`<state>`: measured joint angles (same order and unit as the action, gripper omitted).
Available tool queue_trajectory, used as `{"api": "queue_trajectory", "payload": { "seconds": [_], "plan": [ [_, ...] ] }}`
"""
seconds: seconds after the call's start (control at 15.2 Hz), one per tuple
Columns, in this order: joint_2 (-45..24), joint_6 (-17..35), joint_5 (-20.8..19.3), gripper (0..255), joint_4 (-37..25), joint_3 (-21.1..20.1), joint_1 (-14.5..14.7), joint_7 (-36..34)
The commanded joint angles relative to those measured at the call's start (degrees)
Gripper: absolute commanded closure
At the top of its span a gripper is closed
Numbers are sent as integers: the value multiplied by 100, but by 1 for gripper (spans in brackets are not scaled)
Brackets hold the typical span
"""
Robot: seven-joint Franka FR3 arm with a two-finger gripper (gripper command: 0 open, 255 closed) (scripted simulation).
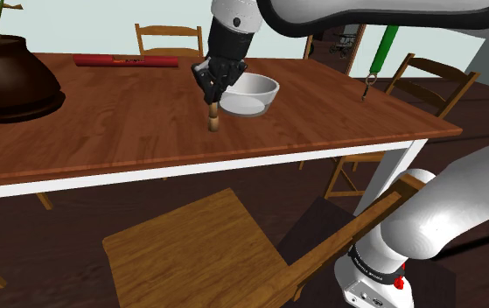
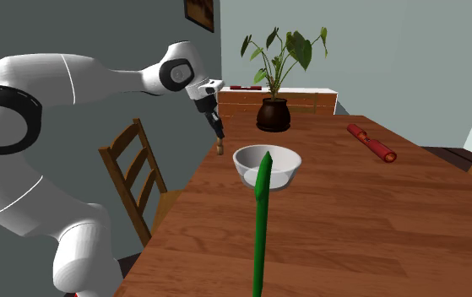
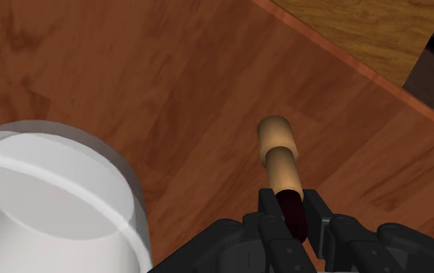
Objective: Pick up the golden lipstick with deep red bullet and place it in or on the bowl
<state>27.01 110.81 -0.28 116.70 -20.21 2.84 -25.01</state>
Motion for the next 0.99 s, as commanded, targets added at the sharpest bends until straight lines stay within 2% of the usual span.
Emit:
{"api": "queue_trajectory", "payload": {
  "seconds": [0.0,0.92],
  "plan": [
    [-44,-155,-11,255,-197,-3,-11,2],
    [-457,-1225,-123,255,-1667,-28,-101,43]
  ]
}}
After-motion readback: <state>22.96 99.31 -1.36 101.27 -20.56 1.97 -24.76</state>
